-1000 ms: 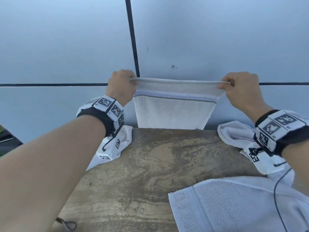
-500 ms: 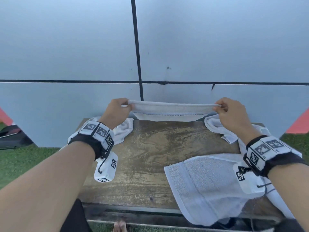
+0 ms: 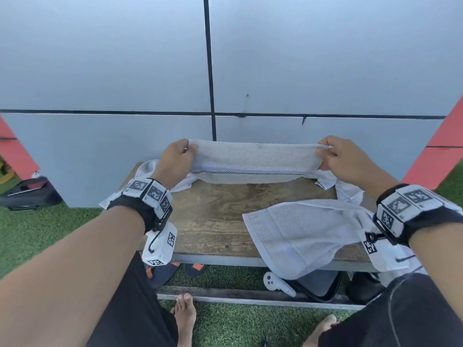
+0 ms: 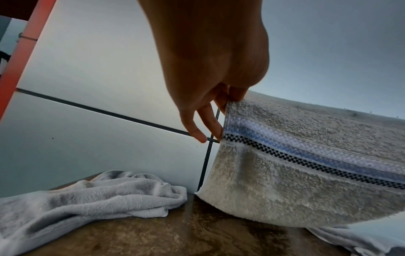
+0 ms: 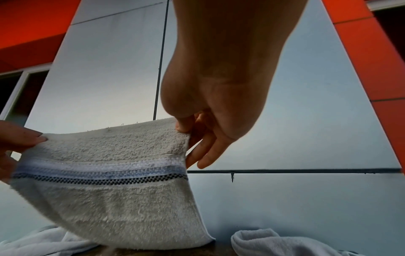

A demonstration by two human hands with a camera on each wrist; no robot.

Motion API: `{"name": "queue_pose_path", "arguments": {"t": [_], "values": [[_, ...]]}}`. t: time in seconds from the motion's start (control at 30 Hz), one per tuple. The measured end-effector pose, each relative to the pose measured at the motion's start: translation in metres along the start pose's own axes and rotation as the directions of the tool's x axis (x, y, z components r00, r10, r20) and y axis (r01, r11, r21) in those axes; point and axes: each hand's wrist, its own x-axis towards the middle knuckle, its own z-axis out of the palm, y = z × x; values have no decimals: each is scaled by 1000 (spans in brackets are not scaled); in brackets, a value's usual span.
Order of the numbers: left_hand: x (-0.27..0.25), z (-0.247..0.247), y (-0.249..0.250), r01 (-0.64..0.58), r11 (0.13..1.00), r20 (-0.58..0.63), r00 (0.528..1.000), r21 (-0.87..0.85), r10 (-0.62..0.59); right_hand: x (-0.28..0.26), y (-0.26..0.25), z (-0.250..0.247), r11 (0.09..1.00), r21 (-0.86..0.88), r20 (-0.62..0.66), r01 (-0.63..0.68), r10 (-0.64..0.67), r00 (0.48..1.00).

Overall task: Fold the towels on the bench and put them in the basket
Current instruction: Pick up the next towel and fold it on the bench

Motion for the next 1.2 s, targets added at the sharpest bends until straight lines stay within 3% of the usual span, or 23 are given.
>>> {"name": "queue_pose_path", "arguments": {"t": [0.17,0.3,0.6,0.93,1.2], "values": [[-25,-11,7,36,998,53,998,47,-38,-32,-14,-16,999,-22,67,-30,31,997],[-43,-15,2,97,995,164,981,35,-101,-50,-14,-18,997,-2,165,-72,71,984],[-55,2,-38,113,984,196,971,137,-139,-47,13,21,993,-53,293,-104,115,949],[-6,41,-63,114,960,87,986,255,-140,12,44,65,976,-186,145,-117,145,979],[67,74,-86,160,920,63,979,359,-194,84,69,101,963,-237,144,-132,169,975]]}}
